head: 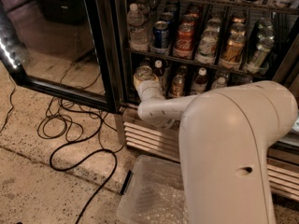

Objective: Pick 7up can from bottom shelf of fridge

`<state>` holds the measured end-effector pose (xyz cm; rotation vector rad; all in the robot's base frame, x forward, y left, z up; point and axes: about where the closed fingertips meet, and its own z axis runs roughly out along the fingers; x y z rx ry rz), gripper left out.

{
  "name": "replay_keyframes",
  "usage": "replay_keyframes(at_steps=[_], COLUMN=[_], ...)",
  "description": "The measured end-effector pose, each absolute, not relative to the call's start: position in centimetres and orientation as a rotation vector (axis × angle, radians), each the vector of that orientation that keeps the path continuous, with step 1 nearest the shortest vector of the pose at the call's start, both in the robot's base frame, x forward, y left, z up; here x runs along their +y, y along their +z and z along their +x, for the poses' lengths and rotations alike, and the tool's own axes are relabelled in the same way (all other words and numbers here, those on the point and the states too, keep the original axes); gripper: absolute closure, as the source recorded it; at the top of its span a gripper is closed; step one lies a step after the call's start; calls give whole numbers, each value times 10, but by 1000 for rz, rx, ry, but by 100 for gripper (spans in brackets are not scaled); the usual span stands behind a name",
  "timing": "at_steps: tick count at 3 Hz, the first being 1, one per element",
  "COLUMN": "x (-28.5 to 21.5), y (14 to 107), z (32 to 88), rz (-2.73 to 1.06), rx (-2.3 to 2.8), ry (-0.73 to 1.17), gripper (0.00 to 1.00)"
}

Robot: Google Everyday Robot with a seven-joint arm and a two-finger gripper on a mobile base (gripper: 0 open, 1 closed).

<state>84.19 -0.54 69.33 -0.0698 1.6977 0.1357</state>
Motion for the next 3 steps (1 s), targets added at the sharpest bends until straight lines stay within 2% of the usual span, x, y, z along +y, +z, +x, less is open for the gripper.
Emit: replay_keyframes(at_steps=[3], x=[-33], y=[675], z=[759], rz=[20], rx=[1863], ry=[24], gripper=[100])
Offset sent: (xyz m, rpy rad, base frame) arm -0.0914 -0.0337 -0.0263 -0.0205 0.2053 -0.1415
